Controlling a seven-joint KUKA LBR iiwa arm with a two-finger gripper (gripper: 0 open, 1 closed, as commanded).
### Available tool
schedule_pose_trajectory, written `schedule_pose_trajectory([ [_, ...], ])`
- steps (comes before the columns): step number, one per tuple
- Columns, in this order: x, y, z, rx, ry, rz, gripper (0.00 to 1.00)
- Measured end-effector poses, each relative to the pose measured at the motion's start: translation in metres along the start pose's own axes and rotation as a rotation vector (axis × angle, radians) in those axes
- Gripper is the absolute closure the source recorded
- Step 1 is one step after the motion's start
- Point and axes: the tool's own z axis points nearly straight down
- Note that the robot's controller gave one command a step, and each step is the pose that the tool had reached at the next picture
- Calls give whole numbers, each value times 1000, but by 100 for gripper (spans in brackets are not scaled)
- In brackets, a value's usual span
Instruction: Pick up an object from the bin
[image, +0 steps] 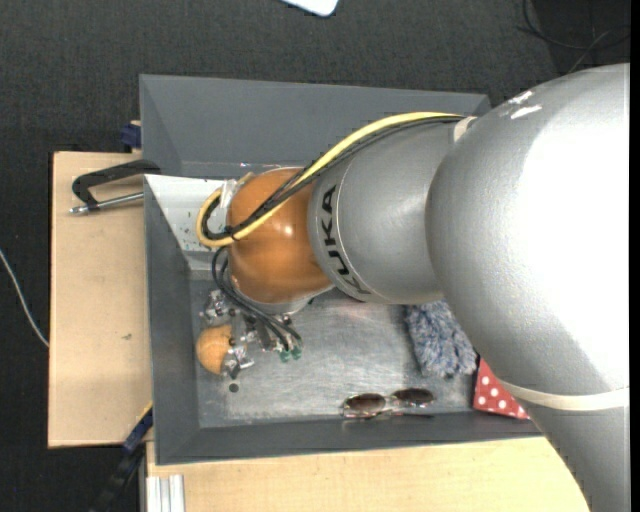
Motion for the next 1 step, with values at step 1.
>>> schedule_pose_trajectory([
  [1, 0, 0, 0, 0, 0, 0, 100],
])
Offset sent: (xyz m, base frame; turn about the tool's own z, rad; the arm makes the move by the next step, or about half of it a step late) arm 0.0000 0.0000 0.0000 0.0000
